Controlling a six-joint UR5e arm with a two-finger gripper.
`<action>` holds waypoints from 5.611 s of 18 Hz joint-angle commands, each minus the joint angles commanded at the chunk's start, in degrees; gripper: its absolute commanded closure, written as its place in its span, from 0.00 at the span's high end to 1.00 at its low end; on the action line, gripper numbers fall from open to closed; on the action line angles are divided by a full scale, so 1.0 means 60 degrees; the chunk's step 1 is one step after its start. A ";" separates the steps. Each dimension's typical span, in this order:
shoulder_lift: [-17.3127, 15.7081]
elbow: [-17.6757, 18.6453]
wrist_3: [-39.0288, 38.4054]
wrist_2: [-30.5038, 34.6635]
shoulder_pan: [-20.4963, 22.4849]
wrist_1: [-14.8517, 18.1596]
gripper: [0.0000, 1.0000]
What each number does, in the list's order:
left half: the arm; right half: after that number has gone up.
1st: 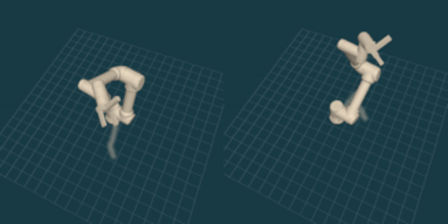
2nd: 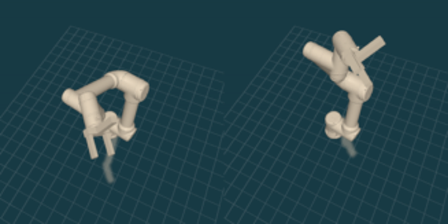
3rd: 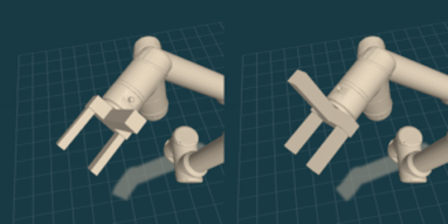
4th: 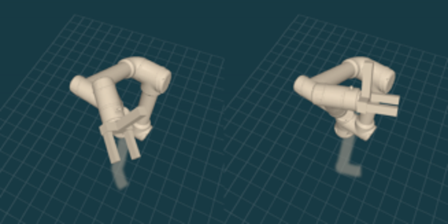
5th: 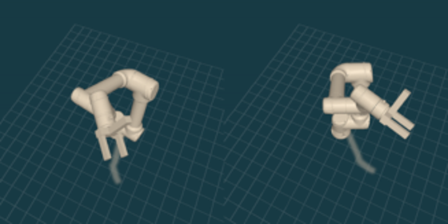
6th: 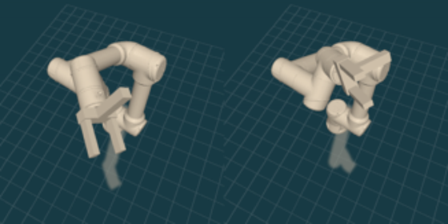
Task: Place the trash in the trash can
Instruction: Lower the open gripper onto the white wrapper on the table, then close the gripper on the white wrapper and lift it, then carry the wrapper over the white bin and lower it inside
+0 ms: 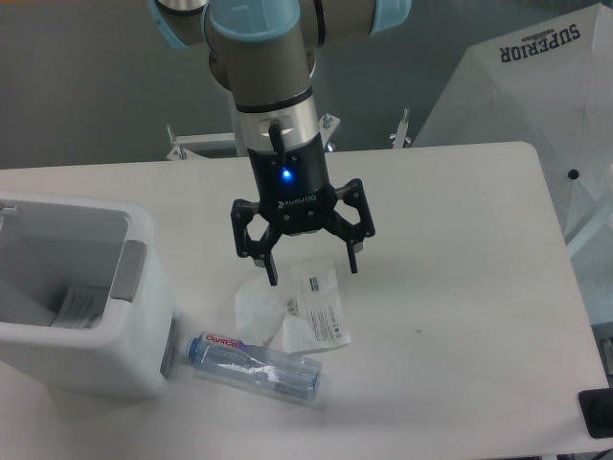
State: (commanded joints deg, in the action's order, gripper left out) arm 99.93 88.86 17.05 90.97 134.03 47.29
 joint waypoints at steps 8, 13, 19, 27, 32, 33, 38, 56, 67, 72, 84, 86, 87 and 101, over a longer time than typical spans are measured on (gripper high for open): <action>0.0014 0.0658 0.0015 0.0000 -0.0015 -0.0044 1.00; 0.0219 0.1464 0.0000 0.0029 -0.0029 -0.0658 1.00; 0.0482 0.2123 0.0044 0.0015 -0.0058 -0.0718 1.00; 0.1785 0.2139 0.0103 0.0029 -0.0366 -0.0762 1.00; 0.2401 0.2066 0.0103 0.0058 -0.0410 -0.0806 1.00; 0.2518 0.2036 0.0103 0.0102 -0.0410 -0.0806 1.00; 0.2665 0.2021 0.0103 0.0132 -0.0425 -0.0820 1.00; 0.3193 0.1816 0.0103 0.0278 -0.0644 -0.1084 0.63; 0.3076 0.1919 0.0527 0.0176 -0.0703 -0.1055 0.01; 0.3061 0.1934 0.0848 0.0161 -0.0674 -0.0996 0.00; 0.0559 0.1744 0.1569 -0.3396 0.1053 -0.0149 0.00; 0.0236 0.1437 0.0999 -0.4171 0.1434 0.0087 0.00; 0.0075 0.1320 0.0706 -0.4465 0.1581 0.0088 0.00; -0.1258 -0.0205 -0.3560 -0.6166 0.1598 -0.0102 0.00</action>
State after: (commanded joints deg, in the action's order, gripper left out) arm 92.38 87.63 -4.31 53.97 143.62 46.67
